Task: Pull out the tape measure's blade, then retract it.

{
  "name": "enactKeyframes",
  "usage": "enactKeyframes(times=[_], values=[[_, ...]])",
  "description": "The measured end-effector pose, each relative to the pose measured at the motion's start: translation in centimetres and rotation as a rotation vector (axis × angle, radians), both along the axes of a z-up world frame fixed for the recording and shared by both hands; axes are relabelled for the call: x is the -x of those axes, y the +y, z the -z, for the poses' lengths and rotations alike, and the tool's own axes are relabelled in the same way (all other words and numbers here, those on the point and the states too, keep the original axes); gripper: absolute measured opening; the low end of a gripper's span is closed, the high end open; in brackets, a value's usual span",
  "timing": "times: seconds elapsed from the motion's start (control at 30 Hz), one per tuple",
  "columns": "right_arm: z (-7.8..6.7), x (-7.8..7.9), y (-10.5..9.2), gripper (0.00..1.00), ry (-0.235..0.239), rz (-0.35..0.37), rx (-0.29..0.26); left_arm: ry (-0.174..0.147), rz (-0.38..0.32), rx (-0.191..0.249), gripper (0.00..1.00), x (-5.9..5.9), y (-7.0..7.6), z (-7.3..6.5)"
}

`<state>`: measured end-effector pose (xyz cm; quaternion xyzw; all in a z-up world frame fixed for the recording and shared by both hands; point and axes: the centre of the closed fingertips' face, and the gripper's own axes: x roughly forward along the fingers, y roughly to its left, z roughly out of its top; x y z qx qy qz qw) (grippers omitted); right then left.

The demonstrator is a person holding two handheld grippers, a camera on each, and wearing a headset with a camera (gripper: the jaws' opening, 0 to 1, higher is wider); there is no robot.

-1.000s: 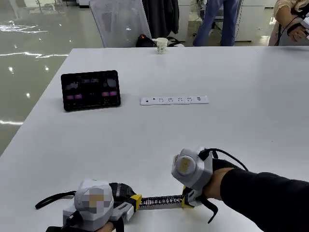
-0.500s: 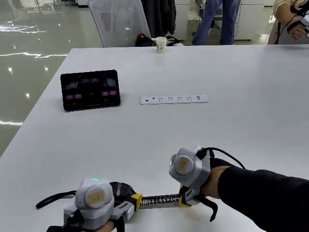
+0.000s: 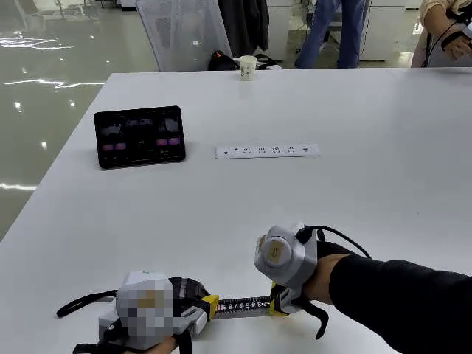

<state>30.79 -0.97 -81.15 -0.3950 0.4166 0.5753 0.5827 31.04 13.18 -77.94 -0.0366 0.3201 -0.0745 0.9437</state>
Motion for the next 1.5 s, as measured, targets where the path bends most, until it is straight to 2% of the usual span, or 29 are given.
enactKeyframes(times=[0.77, 1.0, 1.1, 1.17, 1.5], values=[[0.0, 0.2, 1.1, 0.12, 0.005, 0.005, -0.01, 0.006, 0.004, 0.001, 0.61, 0.0, 0.0, 0.0], [0.1, 0.4, 1.4, 0.12, -0.001, 0.0, -0.004, 0.003, 0.015, -0.024, 0.61, 0.0, -0.1, 0.1], [0.1, 0.4, 1.6, 0.12, -0.003, 0.0, -0.008, -0.001, 0.012, -0.014, 0.61, 0.0, -0.1, 0.1], [0.0, 0.5, 1.7, 0.12, 0.001, 0.008, -0.016, -0.013, 0.005, 0.016, 0.61, 0.1, 0.2, 0.0], [0.0, 0.9, 3.3, 0.12, 0.012, 0.008, -0.054, -0.003, 0.015, 0.015, 0.61, 0.1, -0.1, 0.0]])
